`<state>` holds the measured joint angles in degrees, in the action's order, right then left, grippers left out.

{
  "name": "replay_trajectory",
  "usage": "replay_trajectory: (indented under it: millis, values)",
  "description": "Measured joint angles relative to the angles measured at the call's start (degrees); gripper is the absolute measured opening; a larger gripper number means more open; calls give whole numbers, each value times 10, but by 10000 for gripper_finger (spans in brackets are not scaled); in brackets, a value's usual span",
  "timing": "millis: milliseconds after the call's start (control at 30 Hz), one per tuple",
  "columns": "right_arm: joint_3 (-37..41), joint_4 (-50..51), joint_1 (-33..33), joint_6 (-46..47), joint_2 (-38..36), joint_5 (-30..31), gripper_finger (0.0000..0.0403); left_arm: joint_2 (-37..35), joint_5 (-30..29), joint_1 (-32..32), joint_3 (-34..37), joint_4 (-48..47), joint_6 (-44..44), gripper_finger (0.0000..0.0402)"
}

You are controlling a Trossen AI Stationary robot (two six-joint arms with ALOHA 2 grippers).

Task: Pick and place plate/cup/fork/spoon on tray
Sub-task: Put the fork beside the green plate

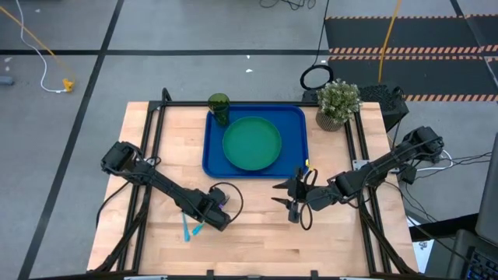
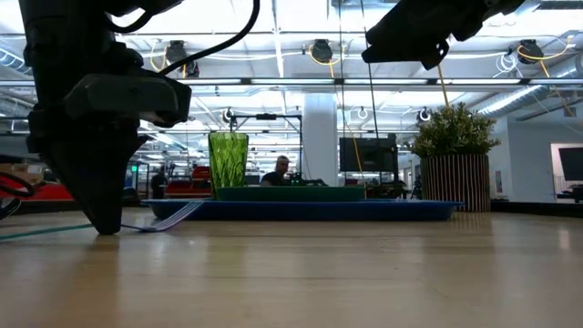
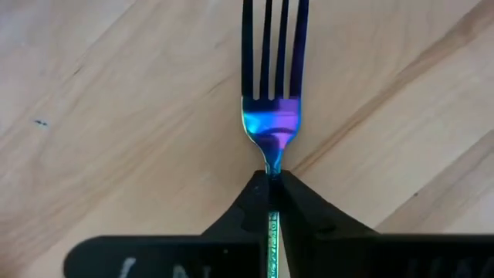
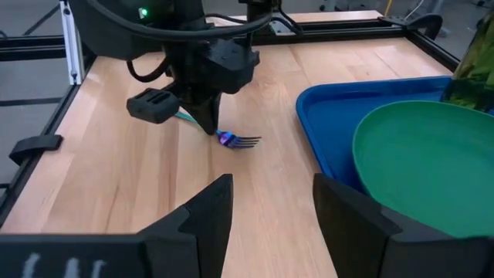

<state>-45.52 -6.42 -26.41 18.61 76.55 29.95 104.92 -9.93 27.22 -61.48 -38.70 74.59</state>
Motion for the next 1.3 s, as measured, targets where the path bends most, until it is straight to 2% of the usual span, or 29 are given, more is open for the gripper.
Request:
replay_trajectory:
  millis: [167, 267, 433, 533, 667, 833, 1000, 1300]
  values:
    - [0, 0, 0, 0, 0, 0, 173, -25, 2, 2, 2, 22, -20, 28]
    - [0, -1, 0, 0, 0, 0, 173, -53, -28, 16, 2, 59, -60, 14]
    - [0, -2, 0, 1, 0, 4, 173, -109, -147, 40, 1, 105, -94, 15]
    - [1, -16, 0, 3, 4, 32, 173, -134, -219, 57, 1, 128, -119, 18]
    - [24, -103, 0, -14, 16, 41, 173, -149, -297, 72, 0, 172, -161, 9]
    - [50, -239, -1, -61, 43, 30, 173, -150, -324, 68, 1, 248, -236, 12]
    - [52, -339, -1, -113, 90, 29, 173, -150, -377, 55, 1, 340, -321, 12]
    - [52, -457, 6, -221, 161, 28, 173, -150, -452, 52, 1, 495, -468, 17]
